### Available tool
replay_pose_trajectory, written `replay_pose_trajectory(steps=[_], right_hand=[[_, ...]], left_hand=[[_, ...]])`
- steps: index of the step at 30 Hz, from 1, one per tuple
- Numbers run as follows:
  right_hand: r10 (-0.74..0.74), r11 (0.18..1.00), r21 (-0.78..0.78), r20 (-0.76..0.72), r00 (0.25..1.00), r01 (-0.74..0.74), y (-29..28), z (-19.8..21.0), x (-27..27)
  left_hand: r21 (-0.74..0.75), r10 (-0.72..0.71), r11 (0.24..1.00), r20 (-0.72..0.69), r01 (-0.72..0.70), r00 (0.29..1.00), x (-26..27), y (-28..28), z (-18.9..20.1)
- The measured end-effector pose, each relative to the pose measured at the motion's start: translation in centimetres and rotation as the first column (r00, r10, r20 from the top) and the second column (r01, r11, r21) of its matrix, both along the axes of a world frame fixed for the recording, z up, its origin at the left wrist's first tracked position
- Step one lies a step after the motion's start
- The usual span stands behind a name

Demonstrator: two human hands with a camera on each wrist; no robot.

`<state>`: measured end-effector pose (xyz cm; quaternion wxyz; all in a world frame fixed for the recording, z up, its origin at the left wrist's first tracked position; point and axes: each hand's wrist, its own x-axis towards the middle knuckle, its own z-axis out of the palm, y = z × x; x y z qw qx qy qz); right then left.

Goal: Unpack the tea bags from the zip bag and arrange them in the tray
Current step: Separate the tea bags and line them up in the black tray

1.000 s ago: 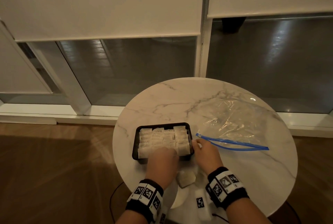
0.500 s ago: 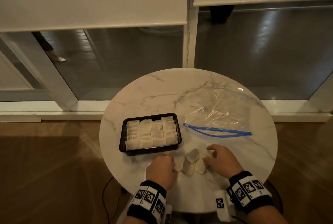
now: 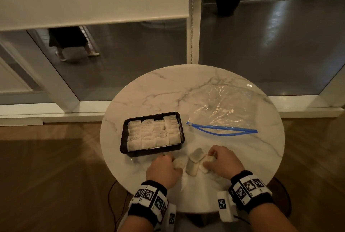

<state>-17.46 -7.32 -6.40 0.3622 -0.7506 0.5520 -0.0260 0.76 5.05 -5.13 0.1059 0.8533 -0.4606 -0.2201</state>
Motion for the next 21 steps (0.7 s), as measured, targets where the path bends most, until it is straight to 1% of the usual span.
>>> replay_pose_trajectory(steps=[3, 5, 11, 14, 17, 19, 21], right_hand=[[-0.042, 0.999, 0.017, 0.062, 0.997, 0.041, -0.1, 0.0, -0.2], [-0.056, 0.998, 0.033, 0.101, 0.993, 0.053, -0.3, 0.2, -0.5], [-0.046, 0.998, 0.059, 0.176, 0.983, 0.036, -0.3, -0.3, -1.5], [-0.05, 0.996, 0.077, 0.211, 0.976, 0.034, -0.3, 0.0, -1.7], [-0.064, 0.997, 0.06, 0.245, 0.967, 0.051, -0.6, 1.0, -1.8], [-0.094, 0.995, 0.067, 0.324, 0.941, 0.076, -0.7, 2.0, -1.7], [-0.144, 0.989, 0.084, 0.445, 0.884, 0.119, -0.6, 3.0, -1.3]], left_hand=[[-0.008, -0.006, 1.0, 0.01, 0.006, 1.0, -0.3, -0.4, 0.3], [-0.014, 0.008, 1.0, -0.01, -0.008, 1.0, -0.4, -0.5, 0.5], [-0.08, 0.101, 0.99, -0.159, -0.115, 0.982, -0.1, 0.0, 0.8], [-0.142, 0.121, 0.976, -0.274, -0.165, 0.954, 0.5, 0.3, 0.9], [-0.227, 0.13, 0.95, -0.342, -0.216, 0.931, 1.0, 0.8, 1.9], [-0.286, 0.139, 0.921, -0.396, -0.266, 0.908, 1.1, 1.1, 2.7], [-0.352, 0.142, 0.882, -0.438, -0.314, 0.888, 1.0, 1.1, 3.0]])
